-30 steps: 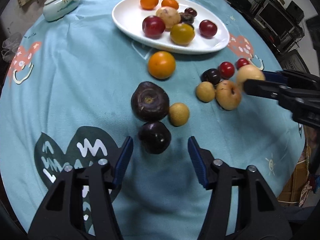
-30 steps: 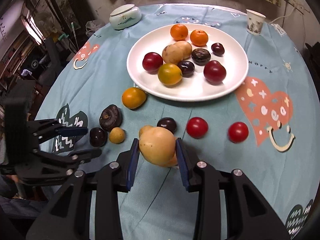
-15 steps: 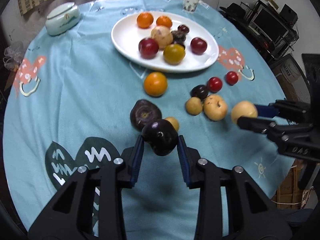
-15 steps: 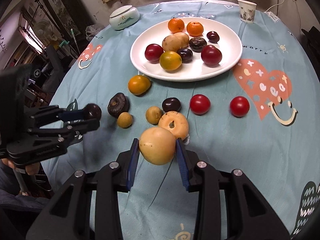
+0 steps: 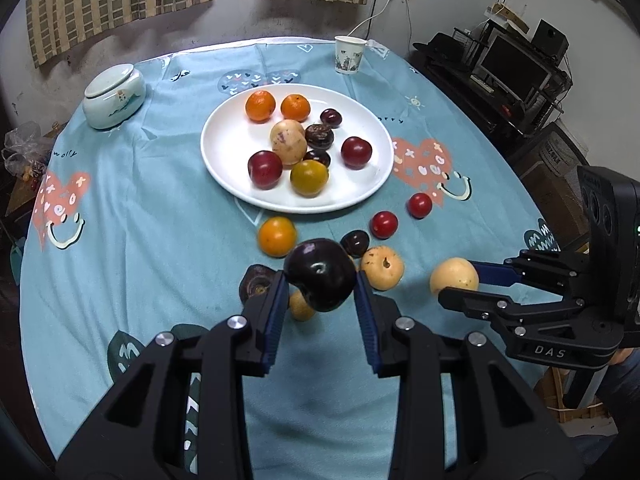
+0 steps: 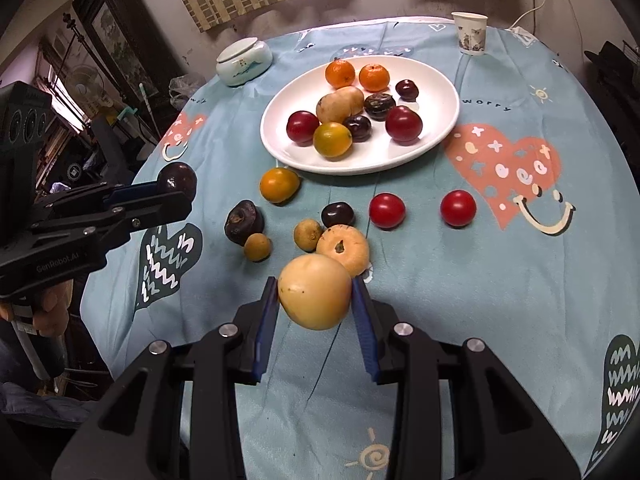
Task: Organize fruits
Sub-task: 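Carry the dark plum and pale pear onto the plate and open both tools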
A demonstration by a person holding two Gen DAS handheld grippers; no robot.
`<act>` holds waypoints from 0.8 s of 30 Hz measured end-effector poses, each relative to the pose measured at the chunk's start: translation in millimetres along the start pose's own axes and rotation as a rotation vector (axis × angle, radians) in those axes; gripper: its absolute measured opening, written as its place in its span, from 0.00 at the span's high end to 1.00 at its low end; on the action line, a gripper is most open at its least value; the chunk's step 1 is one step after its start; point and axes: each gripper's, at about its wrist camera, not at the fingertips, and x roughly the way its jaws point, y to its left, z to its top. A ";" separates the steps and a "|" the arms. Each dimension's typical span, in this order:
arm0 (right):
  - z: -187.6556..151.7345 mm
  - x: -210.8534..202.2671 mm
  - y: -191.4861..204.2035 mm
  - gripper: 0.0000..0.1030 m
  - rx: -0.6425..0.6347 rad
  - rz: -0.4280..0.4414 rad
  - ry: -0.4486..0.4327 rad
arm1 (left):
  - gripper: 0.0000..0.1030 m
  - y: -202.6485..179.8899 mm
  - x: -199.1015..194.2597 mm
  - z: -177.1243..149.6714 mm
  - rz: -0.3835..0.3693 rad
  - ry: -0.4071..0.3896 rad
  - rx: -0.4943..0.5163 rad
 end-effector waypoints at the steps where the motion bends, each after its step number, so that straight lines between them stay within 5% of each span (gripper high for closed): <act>1: -0.4 -1.6 -1.2 0.64 0.004 0.001 -0.004 | 0.67 -0.3 0.5 1.4 0.000 0.001 0.002; 12: 3.5 -1.3 -17.6 0.64 0.048 -0.007 -0.005 | 0.67 -5.7 19.1 40.4 0.057 -0.012 0.036; 24: 46.2 5.0 -31.5 0.64 0.026 -0.030 -0.020 | 0.67 -0.8 44.1 90.2 0.107 -0.028 0.058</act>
